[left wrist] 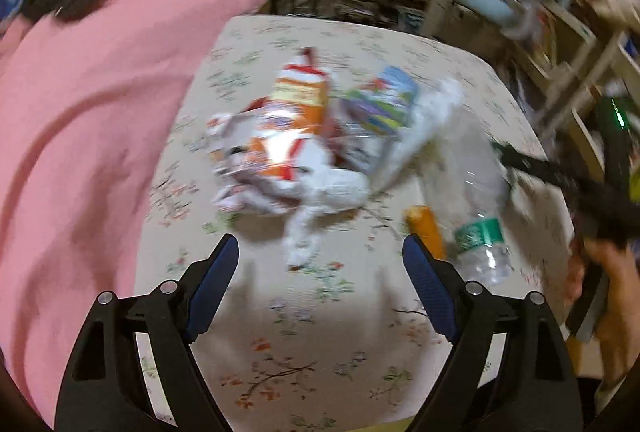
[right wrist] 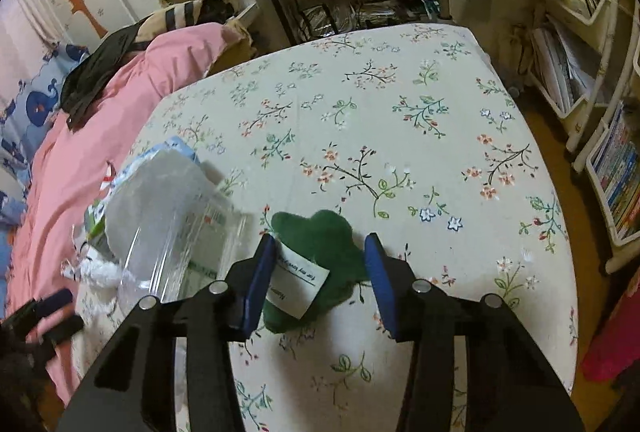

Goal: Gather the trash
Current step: 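Grasp the green knitted toy with the right tool and lift it, then grasp the white crumpled tissue with the left tool while the right tool holds the green toy, then carry the green toy and white tissue over the yellow bucket with both tools, then open the right tool over the bucket to drop the green knitted toy, then open the left tool over the bucket to drop the white tissue, then move both tools back over the table toward the clear plastic bottle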

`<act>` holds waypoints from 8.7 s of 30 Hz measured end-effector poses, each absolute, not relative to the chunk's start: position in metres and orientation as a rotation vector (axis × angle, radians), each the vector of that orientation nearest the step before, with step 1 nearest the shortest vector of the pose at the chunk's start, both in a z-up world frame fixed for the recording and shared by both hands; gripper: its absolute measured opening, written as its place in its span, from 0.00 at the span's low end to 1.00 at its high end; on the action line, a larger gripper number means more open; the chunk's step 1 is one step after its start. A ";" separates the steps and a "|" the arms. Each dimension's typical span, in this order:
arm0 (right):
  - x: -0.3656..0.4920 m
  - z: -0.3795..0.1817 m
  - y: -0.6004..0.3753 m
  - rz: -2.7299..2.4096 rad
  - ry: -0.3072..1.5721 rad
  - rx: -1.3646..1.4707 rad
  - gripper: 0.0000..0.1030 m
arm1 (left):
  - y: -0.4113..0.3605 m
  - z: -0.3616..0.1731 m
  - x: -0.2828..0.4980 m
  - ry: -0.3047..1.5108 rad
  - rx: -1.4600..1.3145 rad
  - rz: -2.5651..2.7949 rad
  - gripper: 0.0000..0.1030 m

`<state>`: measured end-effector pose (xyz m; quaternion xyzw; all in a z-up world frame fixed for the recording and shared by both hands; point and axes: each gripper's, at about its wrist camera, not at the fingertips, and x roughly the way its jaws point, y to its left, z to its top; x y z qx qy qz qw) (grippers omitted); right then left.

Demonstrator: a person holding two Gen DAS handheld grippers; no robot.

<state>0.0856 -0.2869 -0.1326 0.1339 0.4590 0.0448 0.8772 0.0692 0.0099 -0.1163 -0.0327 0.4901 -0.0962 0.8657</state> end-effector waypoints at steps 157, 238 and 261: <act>-0.209 -0.113 -0.194 0.491 0.815 0.328 0.42 | 0.002 -0.032 -0.250 0.499 -0.052 -0.332 0.04; -0.221 -0.088 -0.225 0.212 0.576 0.310 0.89 | 0.004 -0.068 -0.252 0.594 0.009 -0.167 0.78; -0.187 -0.077 -0.222 0.153 0.536 0.256 0.93 | 0.022 -0.047 -0.185 0.524 0.009 -0.118 0.82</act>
